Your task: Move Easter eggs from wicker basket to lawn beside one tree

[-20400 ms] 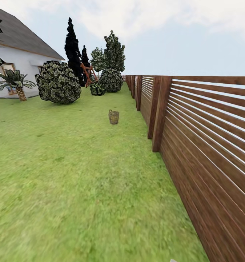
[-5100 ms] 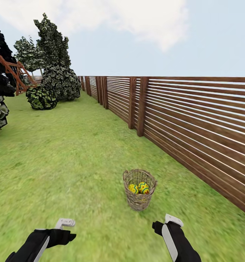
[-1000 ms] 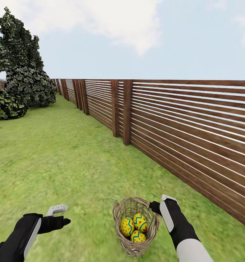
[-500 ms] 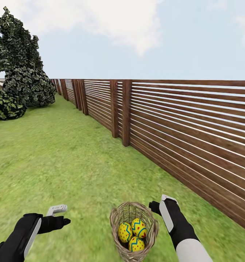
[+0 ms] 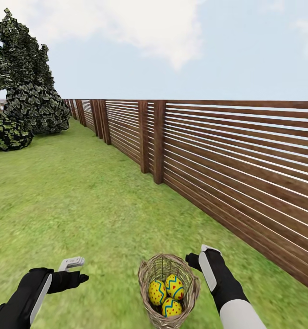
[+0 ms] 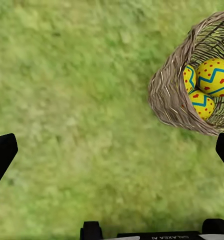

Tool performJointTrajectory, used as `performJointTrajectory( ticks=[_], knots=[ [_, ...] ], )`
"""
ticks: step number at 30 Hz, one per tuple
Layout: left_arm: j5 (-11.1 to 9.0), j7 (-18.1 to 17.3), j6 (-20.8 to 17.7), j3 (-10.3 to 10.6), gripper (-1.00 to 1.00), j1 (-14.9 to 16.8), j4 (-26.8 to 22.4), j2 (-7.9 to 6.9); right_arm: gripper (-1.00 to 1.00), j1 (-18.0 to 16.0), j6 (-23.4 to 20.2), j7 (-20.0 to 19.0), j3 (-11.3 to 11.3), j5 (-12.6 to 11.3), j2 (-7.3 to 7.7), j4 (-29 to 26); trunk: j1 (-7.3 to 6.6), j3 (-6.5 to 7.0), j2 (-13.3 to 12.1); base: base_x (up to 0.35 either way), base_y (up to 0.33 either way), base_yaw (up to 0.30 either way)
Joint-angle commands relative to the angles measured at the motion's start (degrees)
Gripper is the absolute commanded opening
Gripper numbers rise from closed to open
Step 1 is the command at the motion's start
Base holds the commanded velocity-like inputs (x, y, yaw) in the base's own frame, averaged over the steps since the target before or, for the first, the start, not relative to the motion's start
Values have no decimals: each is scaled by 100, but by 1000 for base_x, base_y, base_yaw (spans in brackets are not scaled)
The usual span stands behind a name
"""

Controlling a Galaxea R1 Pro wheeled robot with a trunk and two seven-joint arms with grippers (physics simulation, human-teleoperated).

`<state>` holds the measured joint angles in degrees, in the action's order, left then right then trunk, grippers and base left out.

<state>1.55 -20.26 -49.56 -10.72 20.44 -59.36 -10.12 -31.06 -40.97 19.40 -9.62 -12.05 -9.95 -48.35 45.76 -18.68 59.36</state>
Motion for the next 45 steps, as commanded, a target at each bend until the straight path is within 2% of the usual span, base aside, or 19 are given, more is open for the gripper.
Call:
performJointTrajectory(
  ticks=[1,23,39,42,45],
  knots=[
    [19,-31,-28,-9,100,4,-5,1,100,-4,-21,47,-8,-61,-5,-8,1,-8,5,0,0,0],
    [21,10,-19,4,100,4,-5,7,100,-17,-201,45,-38,-75,51,-8,1,-8,5,139,0,0],
    [21,-3,-19,10,100,4,-5,6,100,-22,-206,80,-40,-98,64,57,1,-8,5,41,-60,0],
    [21,-15,-19,4,100,4,-5,3,100,-90,-232,89,-40,-93,64,178,1,-8,5,14,-25,0],
    [21,-20,-19,1,100,4,-13,4,100,-338,-276,96,-40,-87,64,704,1,-8,5,5,-8,0]
  ],
)
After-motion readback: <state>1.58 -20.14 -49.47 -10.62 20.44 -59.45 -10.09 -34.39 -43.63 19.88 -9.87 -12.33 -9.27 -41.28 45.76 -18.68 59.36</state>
